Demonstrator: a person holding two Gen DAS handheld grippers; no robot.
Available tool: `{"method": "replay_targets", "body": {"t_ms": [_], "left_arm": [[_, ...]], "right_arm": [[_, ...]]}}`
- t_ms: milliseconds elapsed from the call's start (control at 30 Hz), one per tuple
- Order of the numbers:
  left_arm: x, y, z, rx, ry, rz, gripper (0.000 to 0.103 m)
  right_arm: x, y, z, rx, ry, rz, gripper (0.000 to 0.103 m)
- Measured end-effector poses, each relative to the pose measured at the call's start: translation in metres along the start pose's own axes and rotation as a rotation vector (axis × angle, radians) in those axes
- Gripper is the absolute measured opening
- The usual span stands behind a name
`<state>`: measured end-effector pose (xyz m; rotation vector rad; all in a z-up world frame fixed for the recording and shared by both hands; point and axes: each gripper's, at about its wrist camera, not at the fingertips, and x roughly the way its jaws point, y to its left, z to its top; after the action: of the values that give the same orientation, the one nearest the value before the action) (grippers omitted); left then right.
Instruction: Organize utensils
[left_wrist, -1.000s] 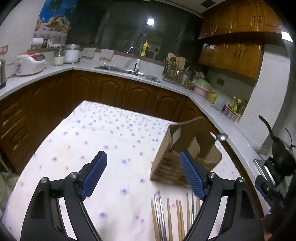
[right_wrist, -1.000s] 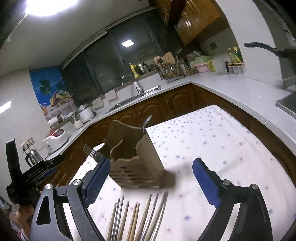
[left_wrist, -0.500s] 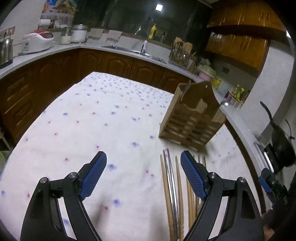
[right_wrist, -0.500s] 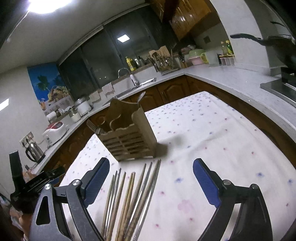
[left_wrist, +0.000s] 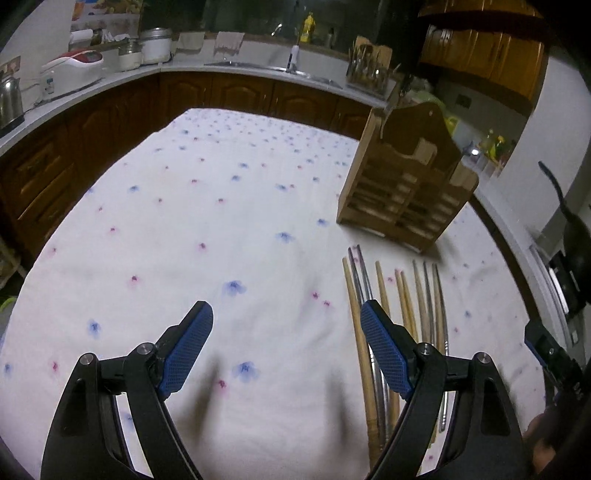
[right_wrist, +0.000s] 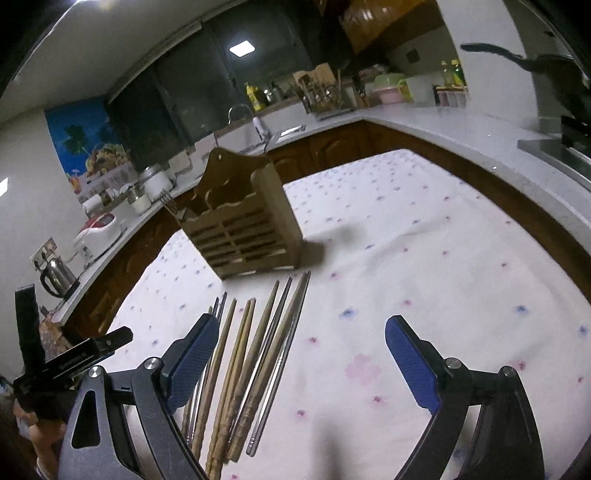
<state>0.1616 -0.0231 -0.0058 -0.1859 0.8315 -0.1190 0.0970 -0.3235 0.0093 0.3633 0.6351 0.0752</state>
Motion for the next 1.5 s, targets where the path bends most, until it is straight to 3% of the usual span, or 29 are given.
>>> {"method": "replay_targets", "body": {"t_ms": [100, 167, 333, 433, 667, 733, 833, 1033, 1233, 1300, 1433, 1500], "left_arm": [[0.010, -0.005, 0.002, 0.016, 0.035, 0.007, 0.084], [0.019, -0.010, 0.005, 0.033, 0.058, 0.015, 0.084], [0.042, -0.022, 0.017, 0.066, 0.113, 0.022, 0.084], [0.054, -0.028, 0.025, 0.074, 0.122, 0.018, 0.083], [0.086, -0.046, 0.031, 0.123, 0.192, 0.027, 0.070], [0.093, -0.050, 0.028, 0.142, 0.212, 0.030, 0.064], [0.095, -0.057, 0.024, 0.189, 0.195, 0.035, 0.064], [0.090, -0.051, 0.021, 0.227, 0.201, 0.025, 0.057], [0.098, -0.066, 0.022, 0.259, 0.206, 0.051, 0.055], [0.101, -0.068, 0.025, 0.265, 0.201, 0.055, 0.047], [0.105, -0.073, 0.030, 0.276, 0.193, 0.044, 0.011], [0.106, -0.074, 0.031, 0.281, 0.187, 0.045, 0.009]], "right_arm": [[0.009, 0.006, 0.000, -0.021, 0.020, 0.007, 0.091], [0.017, 0.009, 0.001, -0.043, 0.035, 0.007, 0.084], [0.052, 0.012, 0.008, -0.057, 0.112, -0.010, 0.053], [0.070, 0.012, 0.013, -0.061, 0.147, -0.019, 0.044], [0.108, 0.015, 0.014, -0.098, 0.234, -0.060, 0.028], [0.119, 0.016, 0.010, -0.118, 0.272, -0.080, 0.019], [0.116, 0.011, 0.007, -0.131, 0.258, -0.098, 0.009], [0.097, -0.006, 0.003, -0.120, 0.262, -0.116, 0.008], [0.106, -0.015, 0.014, -0.064, 0.252, -0.111, 0.015], [0.113, -0.014, 0.018, -0.070, 0.252, -0.121, 0.015], [0.125, -0.011, 0.023, -0.093, 0.234, -0.141, 0.014], [0.129, -0.009, 0.025, -0.104, 0.231, -0.154, 0.012]]}}
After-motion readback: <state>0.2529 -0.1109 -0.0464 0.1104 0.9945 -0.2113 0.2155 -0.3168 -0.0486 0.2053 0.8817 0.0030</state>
